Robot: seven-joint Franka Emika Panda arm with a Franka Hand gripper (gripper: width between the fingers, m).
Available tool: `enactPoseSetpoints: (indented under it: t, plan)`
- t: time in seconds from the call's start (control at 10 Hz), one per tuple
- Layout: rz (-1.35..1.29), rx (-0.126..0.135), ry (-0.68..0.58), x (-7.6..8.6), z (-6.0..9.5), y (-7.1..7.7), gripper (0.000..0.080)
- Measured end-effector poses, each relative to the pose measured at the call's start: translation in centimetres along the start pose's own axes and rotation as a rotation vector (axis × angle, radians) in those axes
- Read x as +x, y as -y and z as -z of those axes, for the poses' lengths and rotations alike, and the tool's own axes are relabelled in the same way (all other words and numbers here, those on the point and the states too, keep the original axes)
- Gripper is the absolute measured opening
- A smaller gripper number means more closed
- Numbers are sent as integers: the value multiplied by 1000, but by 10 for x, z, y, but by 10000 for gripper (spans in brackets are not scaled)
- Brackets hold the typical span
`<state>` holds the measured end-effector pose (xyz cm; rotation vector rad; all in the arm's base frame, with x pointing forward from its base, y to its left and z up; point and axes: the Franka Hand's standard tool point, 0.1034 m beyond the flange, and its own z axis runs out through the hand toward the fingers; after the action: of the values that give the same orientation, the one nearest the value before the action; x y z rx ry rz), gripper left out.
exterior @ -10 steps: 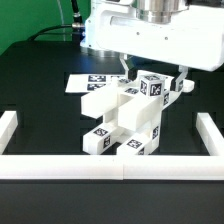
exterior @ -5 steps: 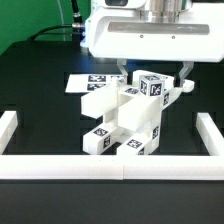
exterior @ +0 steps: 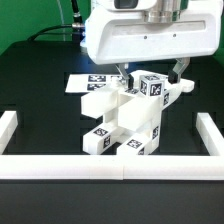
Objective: Assemble chair
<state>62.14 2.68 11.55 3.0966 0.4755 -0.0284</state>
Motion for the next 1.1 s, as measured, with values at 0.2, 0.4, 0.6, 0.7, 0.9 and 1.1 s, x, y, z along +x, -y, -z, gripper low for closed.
enactPoseSetpoints:
  t: [0.2,0.4,0.6,0.7,0.9,1.1]
  plan:
    - [27,0,0,0,0,-1,640]
    - [26,0,0,0,0,-1,291]
    - [5,1,0,0,0,-1,285]
    - [-14,2,0,0,0,-1,285]
    - [-168,4,-1,0,0,0,285]
    - [-290,4,-1,0,0,0,287]
